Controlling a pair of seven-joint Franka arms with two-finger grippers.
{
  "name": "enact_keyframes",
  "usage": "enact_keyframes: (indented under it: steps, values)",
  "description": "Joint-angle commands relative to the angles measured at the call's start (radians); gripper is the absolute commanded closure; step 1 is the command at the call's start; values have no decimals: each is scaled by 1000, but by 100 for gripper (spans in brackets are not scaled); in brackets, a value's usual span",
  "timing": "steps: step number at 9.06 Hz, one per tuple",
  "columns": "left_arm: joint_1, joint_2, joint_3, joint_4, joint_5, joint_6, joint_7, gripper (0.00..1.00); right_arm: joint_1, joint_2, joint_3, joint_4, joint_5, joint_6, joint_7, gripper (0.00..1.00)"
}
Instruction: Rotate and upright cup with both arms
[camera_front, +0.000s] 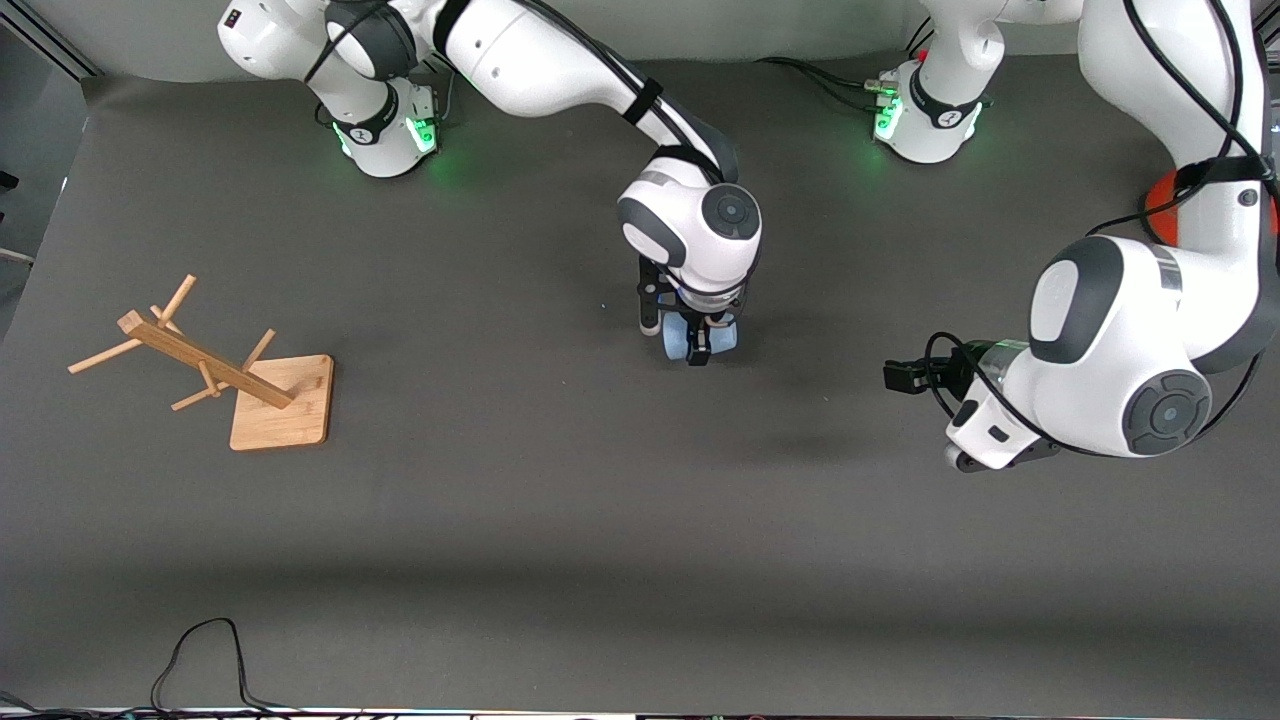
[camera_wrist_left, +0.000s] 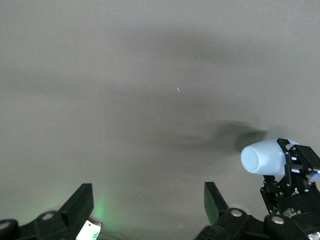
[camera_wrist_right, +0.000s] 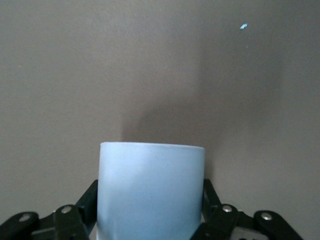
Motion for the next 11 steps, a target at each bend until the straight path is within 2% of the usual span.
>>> enact_keyframes:
  steps: [1,2,3,8,10,11]
  values:
    - [-18,-24,-1,-48,-12,35,-21,1,18,48,-14,66,-21,-4,43,38]
    - [-19,-20,-3,-48,-12,37,-22,1,19,54,-14,68,-22,8,63,35]
    - [-19,-18,-3,-48,-12,39,-21,1,19,56,-14,66,-22,19,66,0]
    - [-30,-3,-1,-48,-7,43,-22,1,19,56,-14,65,-22,31,63,0]
    - [-31,5,-1,-49,-2,57,-22,1,18,1,-15,57,-22,15,49,0]
    - [-32,6,-1,-49,-1,57,-21,1,15,-41,-14,55,-21,-57,31,0]
